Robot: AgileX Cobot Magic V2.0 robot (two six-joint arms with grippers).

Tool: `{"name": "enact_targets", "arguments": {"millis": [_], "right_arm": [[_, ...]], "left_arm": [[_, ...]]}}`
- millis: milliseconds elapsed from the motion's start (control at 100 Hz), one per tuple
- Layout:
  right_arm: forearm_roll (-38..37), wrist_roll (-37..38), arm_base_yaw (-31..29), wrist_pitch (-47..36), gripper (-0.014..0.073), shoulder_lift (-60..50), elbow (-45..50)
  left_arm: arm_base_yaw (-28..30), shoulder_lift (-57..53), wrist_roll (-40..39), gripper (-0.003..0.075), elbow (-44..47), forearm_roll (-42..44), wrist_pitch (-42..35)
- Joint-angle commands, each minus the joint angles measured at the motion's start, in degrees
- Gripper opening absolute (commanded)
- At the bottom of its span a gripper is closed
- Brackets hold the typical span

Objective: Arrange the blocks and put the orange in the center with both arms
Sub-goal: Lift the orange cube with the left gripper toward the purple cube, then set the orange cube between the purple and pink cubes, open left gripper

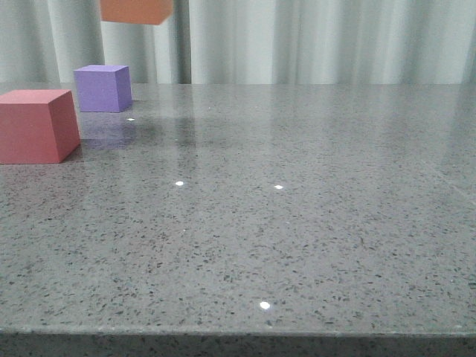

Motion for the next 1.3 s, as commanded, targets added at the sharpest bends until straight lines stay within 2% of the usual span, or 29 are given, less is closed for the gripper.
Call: {"name": "enact_targets", "arguments": {"millis": [0, 220, 360, 460, 690, 1290], "right_arm": [[-1.03, -0.54, -0.35, -4.33, -0.0069, 0.14, -1.37], [-1.03, -0.54, -0.35, -4.33, -0.0069, 0.14, -1.37], [-1.03, -0.54, -0.35, -4.33, -0.0069, 0.14, -1.37], [-1.03, -0.54, -0.35, -4.33, -0.0069, 0.14, -1.37], [-1.03, -0.54, -0.35, -4.33, -0.0069, 0.14, -1.37], [-1.03, -0.54, -0.35, -4.33, -0.0069, 0.14, -1.37]], "left_arm": [[3.73, -4.20, 4.76, 0.0395, 1.00, -4.95, -5.70], [12.86, -4.58, 18.62, 0.0395, 4.88, -17.02, -9.56], [16.28, -4.23, 28.60, 0.0395, 6.07, -24.55, -9.95], [17.65, -4.23, 32.89, 0.0395, 6.86, -27.78, -10.45], [18.21, -4.01, 33.20, 0.0395, 9.00, -27.89, -13.66], [18.21, 6.33, 33.20, 0.0395, 9.00, -27.89, -17.65]]}}
